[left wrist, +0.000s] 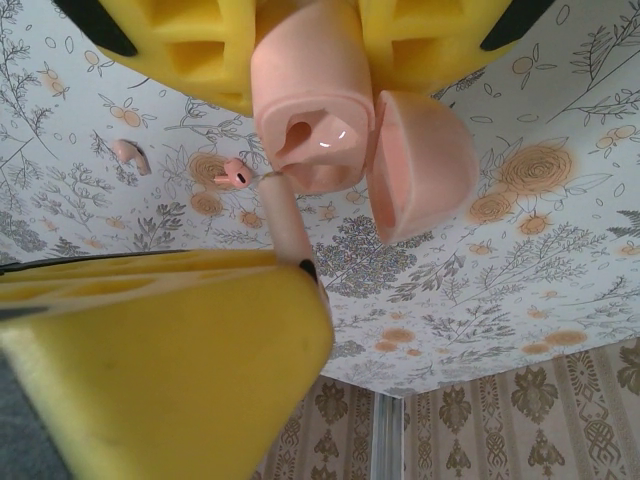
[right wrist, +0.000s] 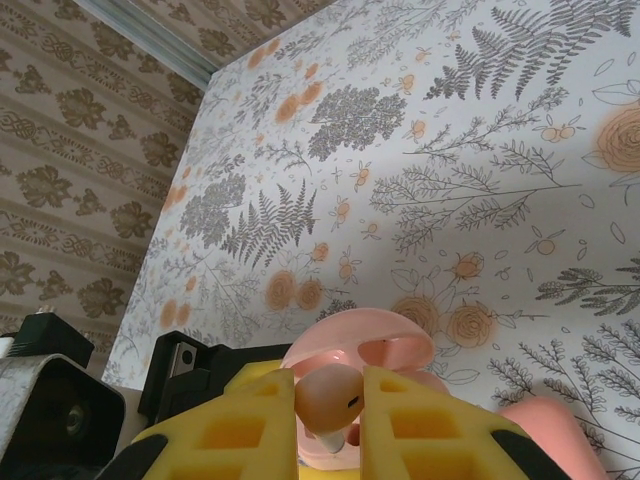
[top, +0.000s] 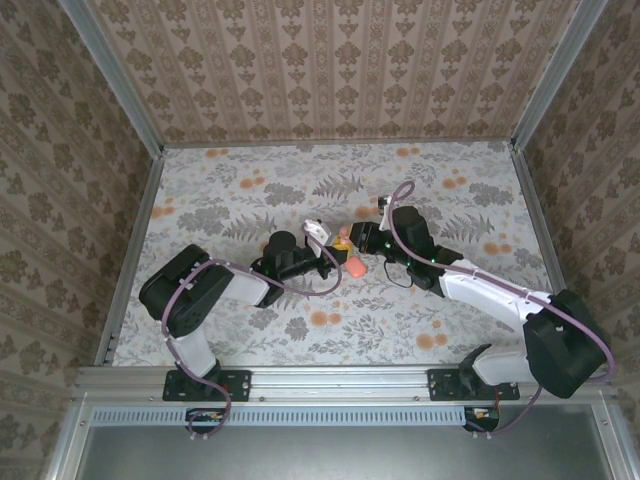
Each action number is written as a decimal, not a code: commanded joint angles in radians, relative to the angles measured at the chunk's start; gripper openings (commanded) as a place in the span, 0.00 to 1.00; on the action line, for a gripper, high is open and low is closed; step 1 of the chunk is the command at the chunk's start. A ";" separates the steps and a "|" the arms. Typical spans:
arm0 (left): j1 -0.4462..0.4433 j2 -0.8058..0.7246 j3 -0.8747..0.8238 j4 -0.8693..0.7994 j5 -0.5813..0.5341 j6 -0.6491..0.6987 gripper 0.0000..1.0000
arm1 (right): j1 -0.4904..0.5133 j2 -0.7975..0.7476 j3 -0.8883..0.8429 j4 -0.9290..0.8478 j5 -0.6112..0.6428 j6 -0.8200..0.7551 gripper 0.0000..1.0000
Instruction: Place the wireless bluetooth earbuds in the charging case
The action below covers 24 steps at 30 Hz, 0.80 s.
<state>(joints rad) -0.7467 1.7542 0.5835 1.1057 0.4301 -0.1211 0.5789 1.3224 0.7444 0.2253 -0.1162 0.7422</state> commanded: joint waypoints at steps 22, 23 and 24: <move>-0.006 -0.059 0.035 0.070 0.001 -0.046 0.10 | 0.010 -0.013 -0.036 0.014 0.047 0.009 0.18; -0.006 -0.061 0.035 0.071 0.000 -0.046 0.10 | 0.010 -0.014 -0.037 0.015 0.046 0.009 0.18; -0.006 -0.063 0.035 0.071 -0.003 -0.047 0.10 | 0.010 -0.015 -0.039 0.018 0.044 0.009 0.18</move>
<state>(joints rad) -0.7467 1.7401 0.5835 1.1103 0.4290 -0.1440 0.5808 1.3270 0.7300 0.2481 -0.0818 0.7448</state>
